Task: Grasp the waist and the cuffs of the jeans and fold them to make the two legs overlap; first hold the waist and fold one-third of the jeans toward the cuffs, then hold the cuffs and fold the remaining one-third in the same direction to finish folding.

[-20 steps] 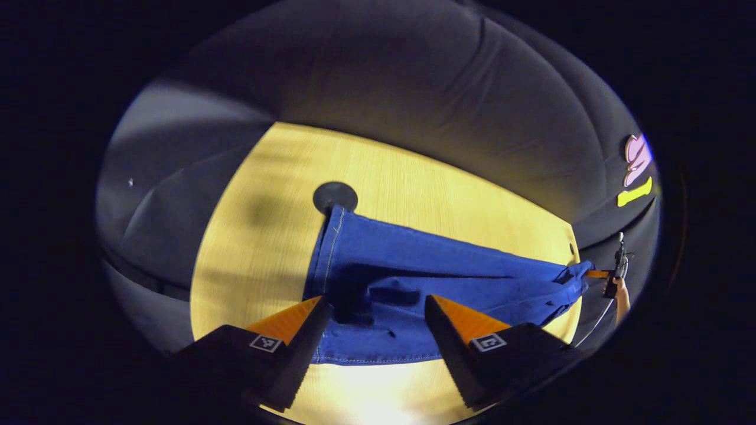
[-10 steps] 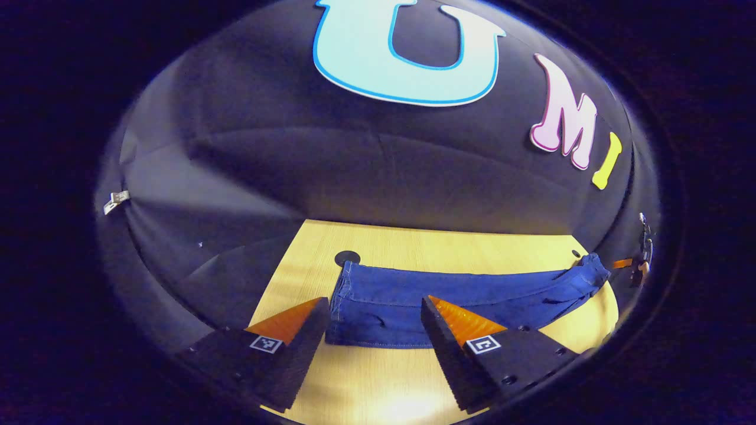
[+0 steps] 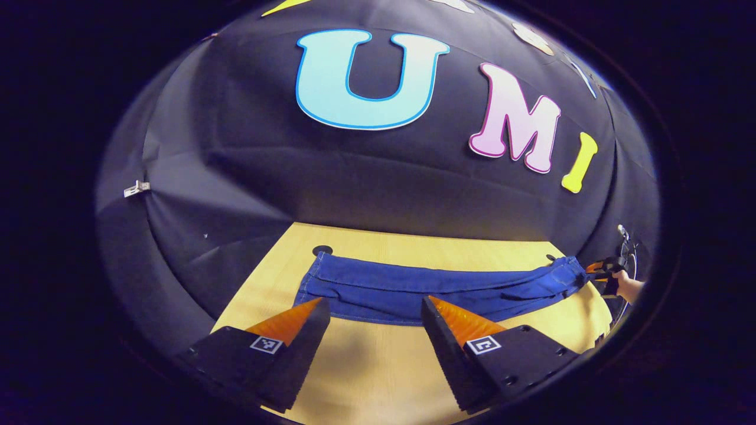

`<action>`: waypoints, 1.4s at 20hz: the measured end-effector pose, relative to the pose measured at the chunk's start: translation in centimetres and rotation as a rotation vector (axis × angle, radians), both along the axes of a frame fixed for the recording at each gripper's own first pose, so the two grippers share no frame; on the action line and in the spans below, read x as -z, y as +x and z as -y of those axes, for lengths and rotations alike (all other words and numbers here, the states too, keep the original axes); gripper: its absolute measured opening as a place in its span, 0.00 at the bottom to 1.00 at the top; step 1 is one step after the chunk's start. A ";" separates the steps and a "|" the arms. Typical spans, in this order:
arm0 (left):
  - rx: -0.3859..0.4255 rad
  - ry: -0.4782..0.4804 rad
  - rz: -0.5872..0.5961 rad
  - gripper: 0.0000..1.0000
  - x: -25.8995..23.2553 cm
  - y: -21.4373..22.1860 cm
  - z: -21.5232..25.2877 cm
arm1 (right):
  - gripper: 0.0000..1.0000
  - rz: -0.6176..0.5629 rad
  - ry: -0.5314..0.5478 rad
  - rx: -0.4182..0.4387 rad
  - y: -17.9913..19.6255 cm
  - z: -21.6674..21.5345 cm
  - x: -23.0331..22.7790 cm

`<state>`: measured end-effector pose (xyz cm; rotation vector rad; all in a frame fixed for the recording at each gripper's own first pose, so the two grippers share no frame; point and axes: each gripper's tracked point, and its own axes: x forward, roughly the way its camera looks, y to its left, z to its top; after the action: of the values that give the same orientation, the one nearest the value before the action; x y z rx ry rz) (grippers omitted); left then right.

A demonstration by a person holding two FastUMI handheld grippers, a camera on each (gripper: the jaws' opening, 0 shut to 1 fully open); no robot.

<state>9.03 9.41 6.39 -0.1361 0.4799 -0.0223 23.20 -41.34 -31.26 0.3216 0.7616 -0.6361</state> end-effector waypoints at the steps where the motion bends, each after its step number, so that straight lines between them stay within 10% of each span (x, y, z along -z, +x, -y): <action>1: 0.010 -0.003 -0.004 0.97 0.1 -0.2 0.5 | 0.99 -0.013 0.017 -0.002 0.2 -0.1 1.0; 9: 0.046 -0.055 -0.026 0.97 2.2 0.8 3.4 | 0.99 0.027 -0.004 -0.022 0.8 0.2 2.8; 10: 0.046 -0.070 -0.021 0.93 2.4 1.0 3.8 | 0.82 0.031 -0.004 -0.027 0.7 0.1 2.7; 11: 0.049 -0.087 -0.021 0.97 2.8 1.1 4.4 | 0.95 0.046 0.026 -0.028 1.2 -0.6 2.7; 14: 0.042 -0.103 -0.033 0.97 4.2 1.8 4.8 | 0.52 0.061 0.068 0.003 1.7 -0.6 3.2; 19: 0.041 -0.137 -0.044 0.97 5.7 1.8 5.5 | 0.14 0.089 0.088 -0.019 2.0 -1.0 2.9; 28: 0.031 -0.115 -0.011 0.97 5.9 2.1 4.1 | 0.10 0.223 -0.101 -0.192 3.8 -3.2 -5.9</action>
<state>11.08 5.30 0.49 -0.2414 0.4916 -0.0800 26.97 -38.17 -25.38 0.2187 0.5368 -0.4472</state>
